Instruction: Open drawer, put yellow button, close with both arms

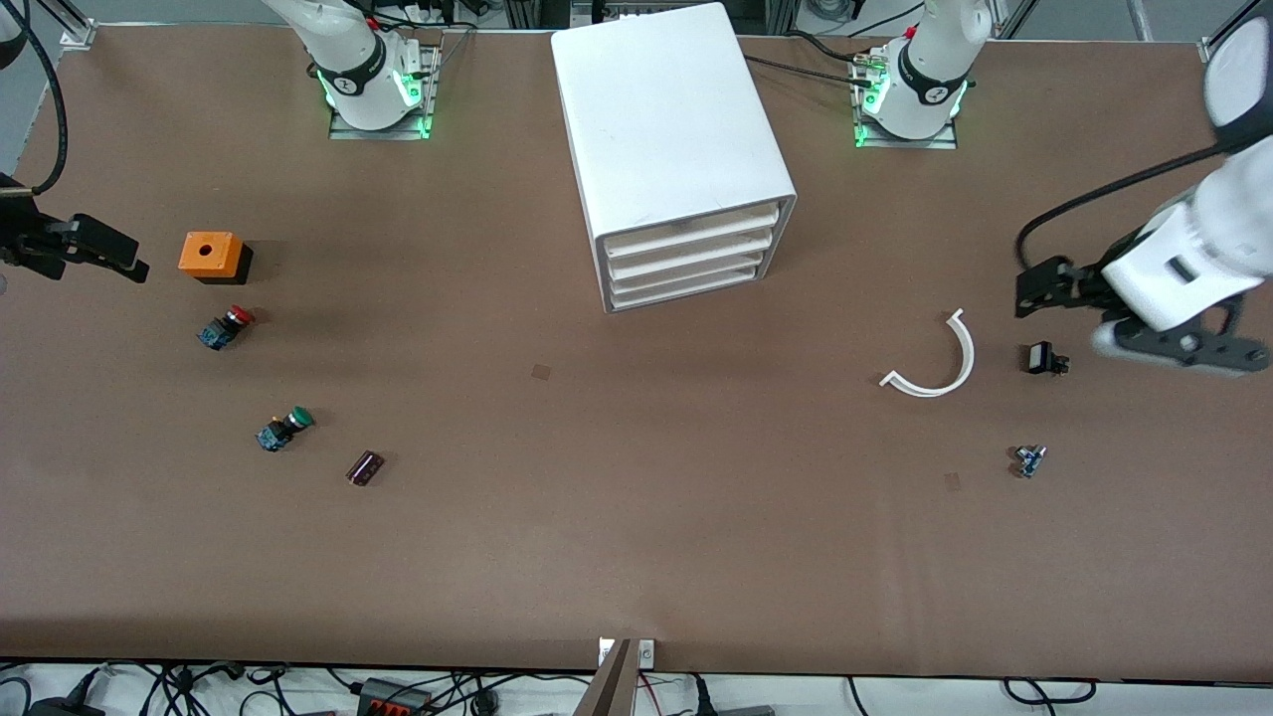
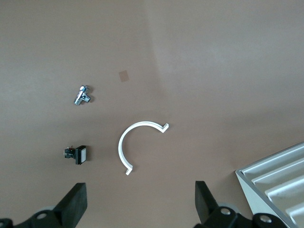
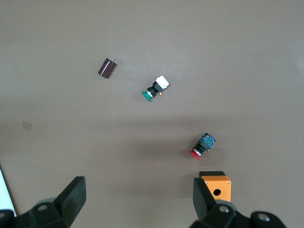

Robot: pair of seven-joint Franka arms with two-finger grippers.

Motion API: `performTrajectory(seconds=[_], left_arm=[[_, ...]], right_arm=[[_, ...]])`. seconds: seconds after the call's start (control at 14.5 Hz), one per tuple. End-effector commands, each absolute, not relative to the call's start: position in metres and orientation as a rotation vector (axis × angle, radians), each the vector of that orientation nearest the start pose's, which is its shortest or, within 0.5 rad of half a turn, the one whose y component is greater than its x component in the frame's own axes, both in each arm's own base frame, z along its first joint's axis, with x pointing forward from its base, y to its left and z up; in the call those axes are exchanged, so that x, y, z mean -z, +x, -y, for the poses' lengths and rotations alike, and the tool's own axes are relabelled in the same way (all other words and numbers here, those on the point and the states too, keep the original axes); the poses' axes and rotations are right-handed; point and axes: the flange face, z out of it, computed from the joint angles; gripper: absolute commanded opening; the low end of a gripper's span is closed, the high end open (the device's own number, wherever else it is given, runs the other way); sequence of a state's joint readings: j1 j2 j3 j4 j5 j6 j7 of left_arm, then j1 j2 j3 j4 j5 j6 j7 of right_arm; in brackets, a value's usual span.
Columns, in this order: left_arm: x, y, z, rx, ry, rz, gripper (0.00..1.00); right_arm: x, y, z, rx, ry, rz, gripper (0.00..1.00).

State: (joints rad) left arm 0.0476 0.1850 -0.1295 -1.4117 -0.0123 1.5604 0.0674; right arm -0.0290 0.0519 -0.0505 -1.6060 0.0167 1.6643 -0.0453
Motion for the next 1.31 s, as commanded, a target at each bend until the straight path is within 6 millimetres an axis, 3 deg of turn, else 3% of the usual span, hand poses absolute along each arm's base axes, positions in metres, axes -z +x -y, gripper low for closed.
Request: performTrajectory(seconds=[0.0, 0.14, 0.28, 1.24], left_arm=[[-0.600, 0.578, 0.033, 0.048, -3.168, -0.343, 1.00], [-0.584, 0.560, 0.030, 0.140, -3.158, -0.329, 1.00], [-0.578, 0.557, 0.025, 0.120, -3.155, -0.319, 1.00], [-0.601, 0.548, 0.032, 0.021, -3.119, -0.356, 1.00]], right_arm=[[-0.592, 0.570, 0.043, 0.020, -3.137, -0.046, 1.00], [-0.592, 0.570, 0.044, 0.020, -3.136, -0.040, 1.00], [-0.594, 0.570, 0.043, 0.027, -3.138, -0.034, 1.00], [-0.594, 0.571, 0.043, 0.030, -3.136, -0.030, 1.00]])
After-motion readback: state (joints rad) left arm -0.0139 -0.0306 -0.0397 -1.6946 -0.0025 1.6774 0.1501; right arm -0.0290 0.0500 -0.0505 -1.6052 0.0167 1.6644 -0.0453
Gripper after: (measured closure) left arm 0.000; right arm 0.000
